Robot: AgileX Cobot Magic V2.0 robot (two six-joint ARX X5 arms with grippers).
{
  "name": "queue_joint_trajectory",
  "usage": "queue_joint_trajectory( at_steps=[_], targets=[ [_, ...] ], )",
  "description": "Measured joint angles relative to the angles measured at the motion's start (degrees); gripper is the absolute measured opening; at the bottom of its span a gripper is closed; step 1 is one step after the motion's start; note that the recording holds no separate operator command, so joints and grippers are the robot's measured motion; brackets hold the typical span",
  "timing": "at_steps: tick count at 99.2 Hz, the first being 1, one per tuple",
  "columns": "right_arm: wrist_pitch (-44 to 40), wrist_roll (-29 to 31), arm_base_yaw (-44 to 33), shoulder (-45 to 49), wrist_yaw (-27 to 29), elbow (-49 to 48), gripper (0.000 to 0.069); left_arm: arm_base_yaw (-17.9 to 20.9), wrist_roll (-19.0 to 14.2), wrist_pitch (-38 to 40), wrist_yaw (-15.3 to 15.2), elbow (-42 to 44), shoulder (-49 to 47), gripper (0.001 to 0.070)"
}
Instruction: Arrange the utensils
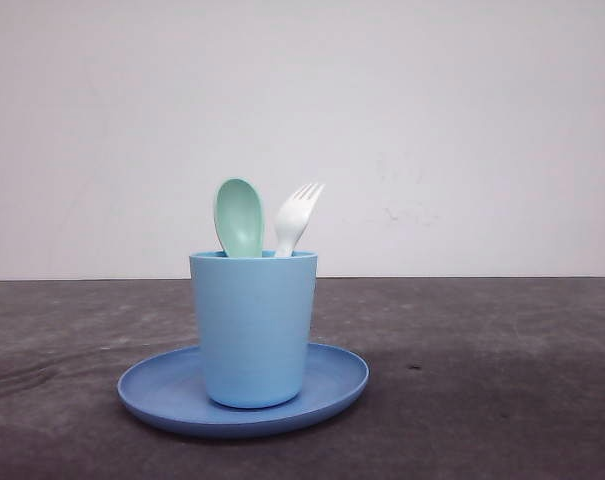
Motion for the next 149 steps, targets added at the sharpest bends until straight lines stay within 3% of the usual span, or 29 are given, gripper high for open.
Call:
queue_joint_trajectory(
  at_steps=[10,24,38,55,73,90,113,149],
  targets=[
    [0.00,0.00,0.00,0.02,0.00,0.00,0.0004,0.00,0.90,-0.04,-0.02,0.00,0.00,0.0023],
    [0.00,-0.02,0.00,0.02,0.00,0.00,0.0004,1.73,6.71,1.62,-0.26,0.00,0.00,0.0023],
    [0.02,-0.02,0.00,0.02,0.00,0.00,0.0004,6.69,13.14,9.01,-0.52,-1.99,-0.31,0.0023],
    [0.00,0.00,0.00,0.02,0.00,0.00,0.0004,15.93,17.57,17.92,-0.63,-11.85,-1.79,0.0023],
    [0.00,0.00,0.00,0.02,0.00,0.00,0.0004,24.87,18.23,28.74,-0.87,-25.88,-6.29,0.0023],
    [0.00,-0.02,0.00,0.00,0.00,0.00,0.0004,29.00,18.32,35.65,-0.90,-37.44,-13.40,0.0023],
    [0.02,-0.02,0.00,0.02,0.00,0.00,0.0004,30.56,18.34,35.01,-1.42,-47.60,-22.95,0.0023],
    [0.28,-0.02,0.00,0.02,0.00,0.00,0.0004,30.91,19.12,33.83,-3.69,-47.58,-24.81,0.0023]
  ],
)
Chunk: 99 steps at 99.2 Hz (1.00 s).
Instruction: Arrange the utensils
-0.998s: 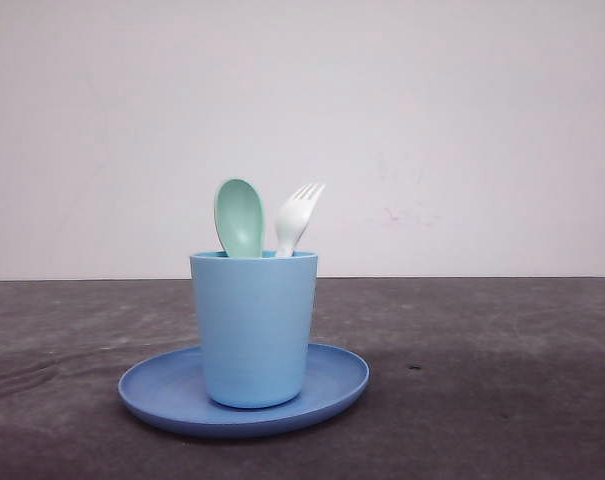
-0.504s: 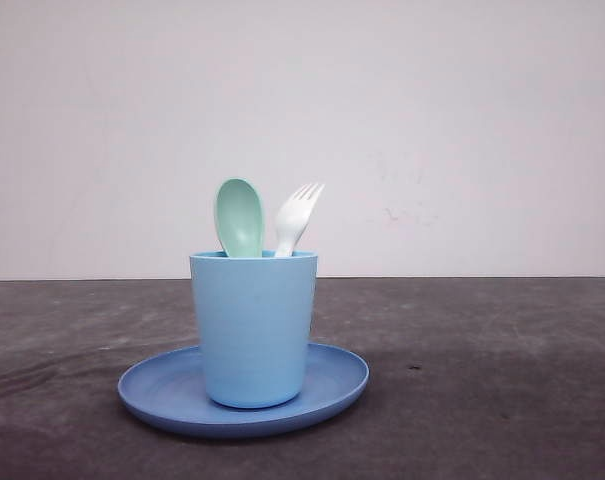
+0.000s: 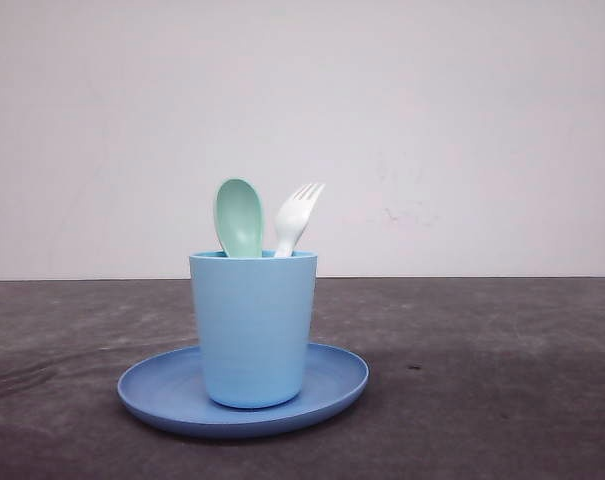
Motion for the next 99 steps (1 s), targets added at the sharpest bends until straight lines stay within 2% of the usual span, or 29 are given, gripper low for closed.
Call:
queue_joint_trajectory(
  at_steps=[72,89,99],
  targets=[
    [0.17,-0.09,0.00,-0.02,0.02,0.00,0.0004,0.00,0.00,0.00,-0.02,0.00,0.00,0.0023],
    [2.23,-2.38,-0.79,0.04,4.22,0.00,0.0004,0.00,0.00,0.00,-0.02,0.00,0.00,0.0023],
    [6.93,-6.10,-5.70,0.22,4.57,0.00,0.0004,0.00,0.00,0.00,-0.02,0.00,0.00,0.0023]
  ],
)
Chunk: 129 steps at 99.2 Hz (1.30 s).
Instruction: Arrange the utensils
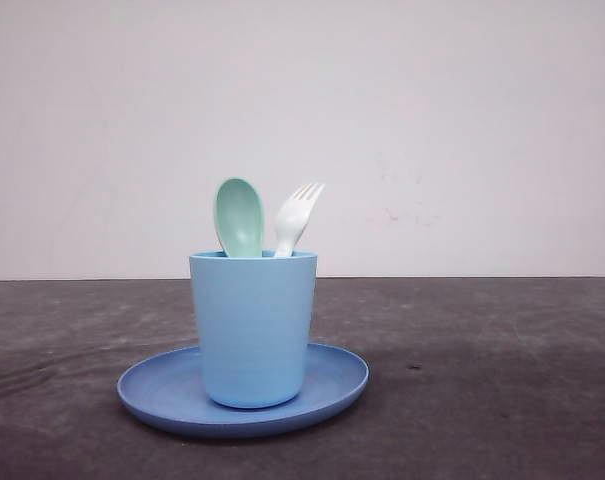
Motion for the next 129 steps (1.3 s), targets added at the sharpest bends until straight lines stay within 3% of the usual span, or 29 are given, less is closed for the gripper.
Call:
queue_joint_trajectory(
  at_steps=[26,43,58,81,98,114,129],
  targets=[
    [7.28,-12.98,-24.00,0.50,-15.28,0.00,0.0004,0.00,0.00,0.00,-0.02,0.00,0.00,0.0023],
    [8.85,-15.21,-41.40,-0.59,-24.20,-2.82,0.0004,0.00,0.00,0.00,-0.02,0.00,0.00,0.0023],
    [12.52,-15.80,-50.58,-5.75,-28.11,-11.37,0.0004,0.00,0.00,0.00,-0.04,0.00,0.00,0.0023],
    [20.28,-15.96,-52.87,-18.73,-28.65,-30.71,0.0004,0.00,0.00,0.00,-0.13,0.00,0.00,0.0023],
    [20.59,-16.00,-52.87,-28.33,-29.92,-42.58,0.0004,0.00,0.00,0.00,-0.15,0.00,0.00,0.0023],
    [20.70,-15.93,-52.87,-35.04,-30.16,-49.03,0.0004,0.00,0.00,0.00,-0.15,0.00,0.00,0.0023],
    [17.68,-15.91,-53.62,-37.92,-30.18,-49.27,0.0004,0.00,0.00,0.00,-0.15,0.00,0.02,0.0023]
  ],
)
